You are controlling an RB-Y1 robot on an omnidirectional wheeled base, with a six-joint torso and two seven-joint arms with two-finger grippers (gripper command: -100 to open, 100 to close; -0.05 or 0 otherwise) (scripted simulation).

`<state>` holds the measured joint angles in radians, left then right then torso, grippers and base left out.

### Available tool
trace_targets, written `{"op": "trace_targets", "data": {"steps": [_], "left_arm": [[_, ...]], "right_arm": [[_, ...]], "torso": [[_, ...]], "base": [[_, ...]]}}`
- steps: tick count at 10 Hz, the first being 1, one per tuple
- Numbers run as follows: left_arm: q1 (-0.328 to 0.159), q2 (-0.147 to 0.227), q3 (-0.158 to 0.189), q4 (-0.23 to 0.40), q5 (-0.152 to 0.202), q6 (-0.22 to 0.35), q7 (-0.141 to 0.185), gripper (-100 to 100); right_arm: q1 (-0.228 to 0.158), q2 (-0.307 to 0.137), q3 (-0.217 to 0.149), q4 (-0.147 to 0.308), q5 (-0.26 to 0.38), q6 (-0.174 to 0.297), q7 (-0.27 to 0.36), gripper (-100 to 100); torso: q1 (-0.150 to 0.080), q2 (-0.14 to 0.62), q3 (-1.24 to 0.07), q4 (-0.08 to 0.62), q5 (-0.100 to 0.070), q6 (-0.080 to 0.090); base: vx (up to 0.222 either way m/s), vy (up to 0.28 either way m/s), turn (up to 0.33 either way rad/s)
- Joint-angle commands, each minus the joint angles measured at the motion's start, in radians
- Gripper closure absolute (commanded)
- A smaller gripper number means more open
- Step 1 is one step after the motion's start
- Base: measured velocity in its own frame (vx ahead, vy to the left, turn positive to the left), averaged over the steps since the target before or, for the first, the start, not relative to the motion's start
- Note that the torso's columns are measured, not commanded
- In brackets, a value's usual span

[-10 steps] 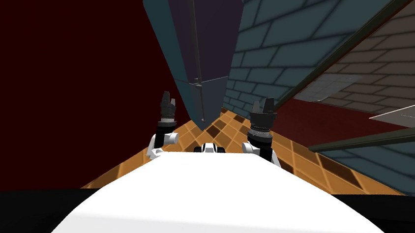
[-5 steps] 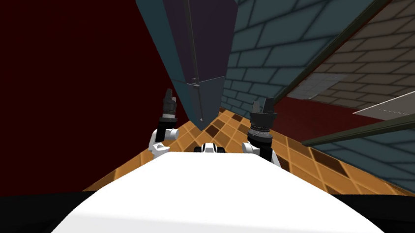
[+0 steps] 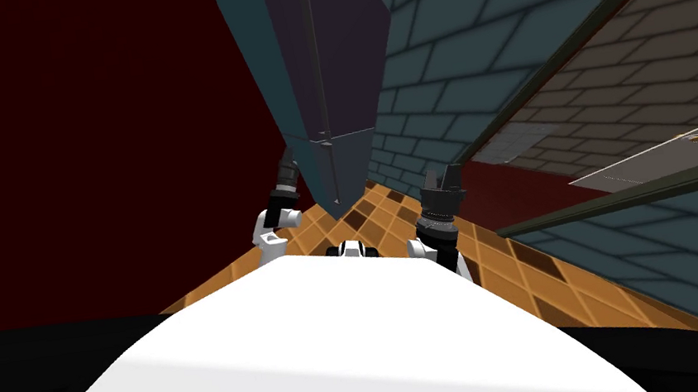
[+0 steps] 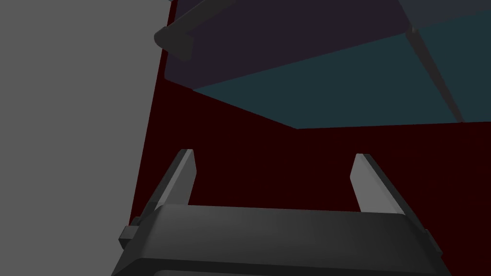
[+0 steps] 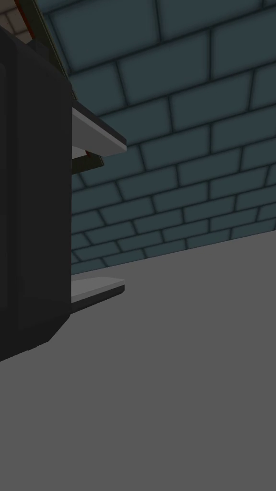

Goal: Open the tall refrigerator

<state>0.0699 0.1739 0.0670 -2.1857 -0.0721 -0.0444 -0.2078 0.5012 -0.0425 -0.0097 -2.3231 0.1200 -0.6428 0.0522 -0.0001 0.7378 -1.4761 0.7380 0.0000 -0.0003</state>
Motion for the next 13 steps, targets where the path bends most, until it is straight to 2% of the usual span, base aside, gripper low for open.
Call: {"op": "trace_targets", "data": {"steps": [1,2,3,4,5,6,7,8,9,10,11,12,13], "left_arm": [[-0.038,0.001,0.007,0.016,-0.008,0.057,-0.013,-100],[-0.072,0.002,0.013,0.031,-0.014,0.096,-0.023,-100],[-0.072,0.002,0.013,0.031,-0.014,0.104,-0.023,-100],[-0.107,0.004,0.020,0.048,-0.021,0.138,-0.033,-100],[-0.107,0.004,0.020,0.048,-0.021,0.151,-0.033,-100],[-0.142,0.005,0.026,0.066,-0.029,0.186,-0.043,-100],[-0.142,0.005,0.026,0.066,-0.029,0.199,-0.043,-100],[-0.176,0.006,0.031,0.085,-0.036,0.237,-0.053,-100],[-0.176,0.006,0.031,0.085,-0.036,0.248,-0.053,-100],[-0.210,0.006,0.037,0.105,-0.044,0.288,-0.062,-100],[-0.210,0.006,0.037,0.105,-0.044,0.296,-0.062,-100],[-0.244,0.006,0.042,0.126,-0.052,0.337,-0.070,-100],[-0.244,0.006,0.042,0.126,-0.052,0.344,-0.070,-100]], "right_arm": [[0.000,0.000,0.000,0.000,0.000,0.000,0.000,0],[0.000,0.000,0.000,0.000,0.000,0.000,0.000,0],[0.000,0.000,0.000,0.000,0.000,0.000,0.000,0],[0.000,0.000,0.000,0.000,0.000,0.000,0.000,0],[0.000,0.000,0.000,0.000,0.000,0.000,0.000,0],[0.000,0.000,0.000,0.000,0.000,0.000,0.000,0],[0.000,0.000,0.000,0.000,0.000,0.000,0.000,0],[0.000,0.000,0.000,0.000,0.000,0.000,0.000,0],[0.000,0.000,0.000,0.000,0.000,0.000,0.000,0],[0.000,0.000,0.000,0.000,0.000,0.000,0.000,0],[0.000,0.000,0.000,0.000,0.000,0.000,0.000,0],[0.000,0.000,0.000,0.000,0.000,0.000,0.000,0],[0.000,0.000,0.000,0.000,0.000,0.000,0.000,0]], "torso": [[0.000,0.000,0.000,0.000,0.000,0.001],[0.000,0.000,0.000,0.000,0.000,0.000],[0.000,0.000,0.000,0.000,0.000,0.001],[0.000,0.000,0.000,0.000,0.000,0.000],[0.000,0.000,0.000,0.000,0.000,0.000],[0.000,0.000,0.000,0.000,0.000,0.000],[0.000,0.000,0.000,0.000,0.000,0.000],[0.000,0.000,0.000,0.000,0.000,0.000],[0.000,0.000,0.000,0.000,0.000,0.001],[0.000,0.000,0.000,0.000,0.000,0.000],[0.000,0.000,0.000,0.000,0.000,0.000],[0.000,0.000,0.000,0.000,0.000,0.000],[0.000,0.000,0.000,0.000,0.000,0.001]], "base": [[-0.009,0.011,-0.054],[-0.010,0.008,-0.103],[-0.009,0.010,-0.062],[-0.010,0.013,-0.095],[-0.007,0.012,-0.066],[-0.008,0.012,-0.107],[-0.008,0.011,-0.061],[-0.010,0.009,-0.107],[-0.007,0.010,-0.058],[-0.004,0.007,-0.099],[-0.004,0.008,-0.062],[-0.007,0.010,-0.117],[-0.004,0.010,-0.055]]}}
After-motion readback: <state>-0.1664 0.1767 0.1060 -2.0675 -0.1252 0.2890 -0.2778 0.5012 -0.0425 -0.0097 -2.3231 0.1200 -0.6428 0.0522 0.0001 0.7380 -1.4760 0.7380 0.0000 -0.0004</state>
